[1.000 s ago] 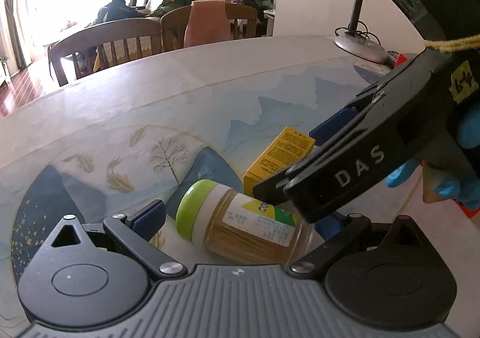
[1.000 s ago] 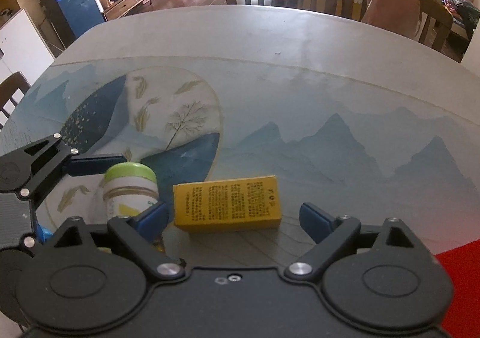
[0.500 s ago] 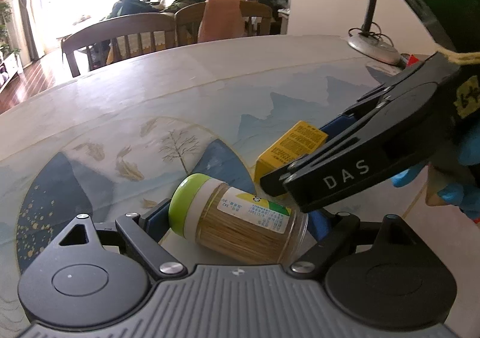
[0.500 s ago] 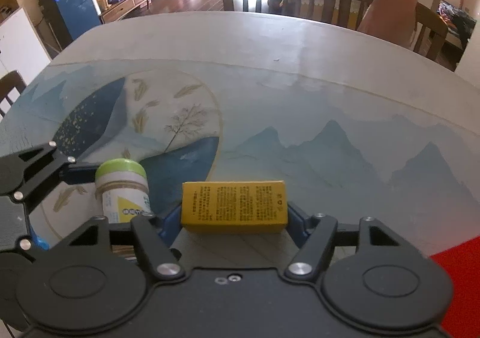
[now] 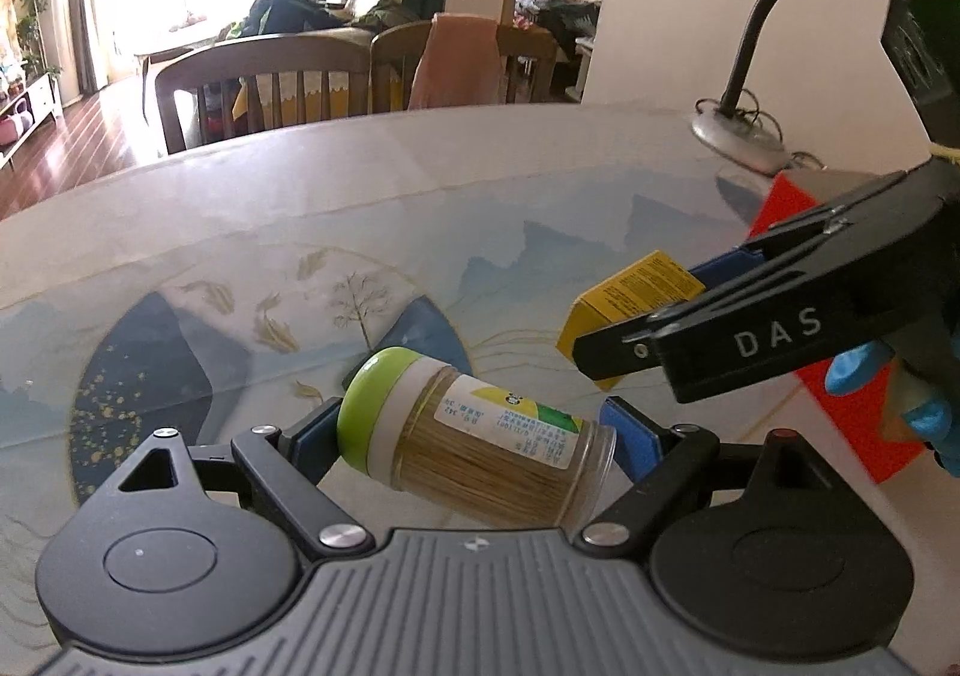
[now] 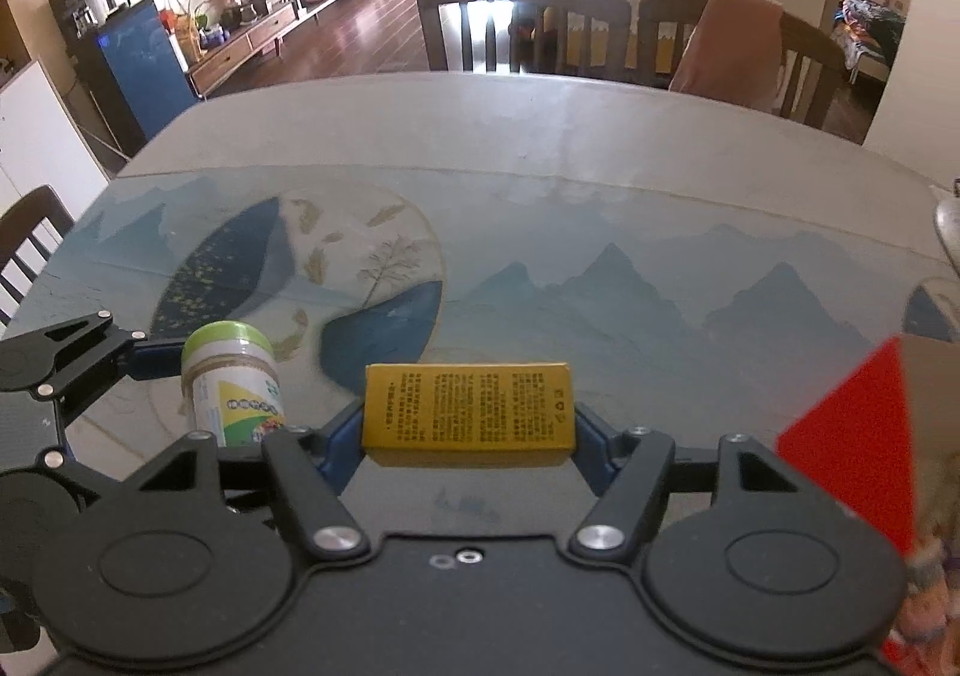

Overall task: Organize rigid objects
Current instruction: 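Lift both held items and carry them over the red box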

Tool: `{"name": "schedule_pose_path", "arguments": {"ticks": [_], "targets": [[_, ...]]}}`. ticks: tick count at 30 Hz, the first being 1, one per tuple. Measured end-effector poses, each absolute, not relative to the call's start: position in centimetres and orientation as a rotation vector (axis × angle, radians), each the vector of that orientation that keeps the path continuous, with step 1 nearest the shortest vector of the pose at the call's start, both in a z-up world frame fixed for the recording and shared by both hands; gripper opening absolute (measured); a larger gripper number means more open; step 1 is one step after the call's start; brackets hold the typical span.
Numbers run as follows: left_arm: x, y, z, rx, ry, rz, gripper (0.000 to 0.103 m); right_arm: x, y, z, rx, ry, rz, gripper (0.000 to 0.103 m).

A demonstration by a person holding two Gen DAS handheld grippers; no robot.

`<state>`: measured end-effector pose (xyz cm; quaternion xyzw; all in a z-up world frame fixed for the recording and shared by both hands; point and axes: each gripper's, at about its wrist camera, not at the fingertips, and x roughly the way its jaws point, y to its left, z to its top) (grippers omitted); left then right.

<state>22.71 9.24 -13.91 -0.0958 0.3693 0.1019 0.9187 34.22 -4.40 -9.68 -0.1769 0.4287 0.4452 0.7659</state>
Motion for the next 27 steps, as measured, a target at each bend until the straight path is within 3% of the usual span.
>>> {"name": "schedule_pose_path", "arguments": {"ticks": [27], "targets": [[13.5, 3.7, -4.0, -0.256, 0.678, 0.178, 0.09, 24.9, -15.8, -0.7, -0.214, 0.805, 0.866, 0.069]]}}
